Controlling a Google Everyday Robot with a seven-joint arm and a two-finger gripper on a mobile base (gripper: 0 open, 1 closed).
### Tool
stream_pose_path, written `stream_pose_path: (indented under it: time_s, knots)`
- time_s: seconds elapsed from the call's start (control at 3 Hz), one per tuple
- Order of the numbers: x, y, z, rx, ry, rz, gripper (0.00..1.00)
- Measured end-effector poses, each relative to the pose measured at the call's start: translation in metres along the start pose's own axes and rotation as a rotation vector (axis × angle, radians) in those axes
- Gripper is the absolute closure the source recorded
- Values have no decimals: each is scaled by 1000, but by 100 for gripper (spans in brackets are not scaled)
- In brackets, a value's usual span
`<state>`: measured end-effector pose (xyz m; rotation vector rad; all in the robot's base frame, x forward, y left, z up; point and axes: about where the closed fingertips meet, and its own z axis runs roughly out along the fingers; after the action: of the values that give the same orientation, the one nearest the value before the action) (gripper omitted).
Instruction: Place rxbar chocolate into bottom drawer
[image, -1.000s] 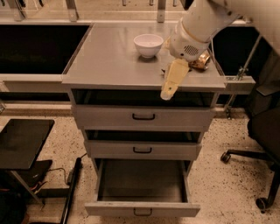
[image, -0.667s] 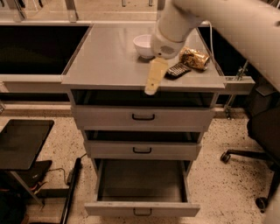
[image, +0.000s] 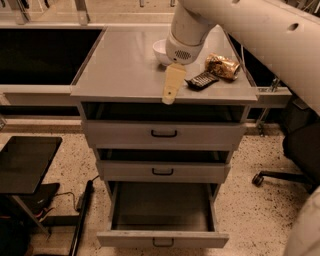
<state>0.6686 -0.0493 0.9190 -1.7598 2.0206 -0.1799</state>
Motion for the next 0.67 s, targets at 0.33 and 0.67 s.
stream_pose_path:
  time_s: [0.33, 0.67]
  knots:
    - [15, -33, -19, 72, 7, 30, 0]
    - [49, -90, -43, 172, 18, 98, 0]
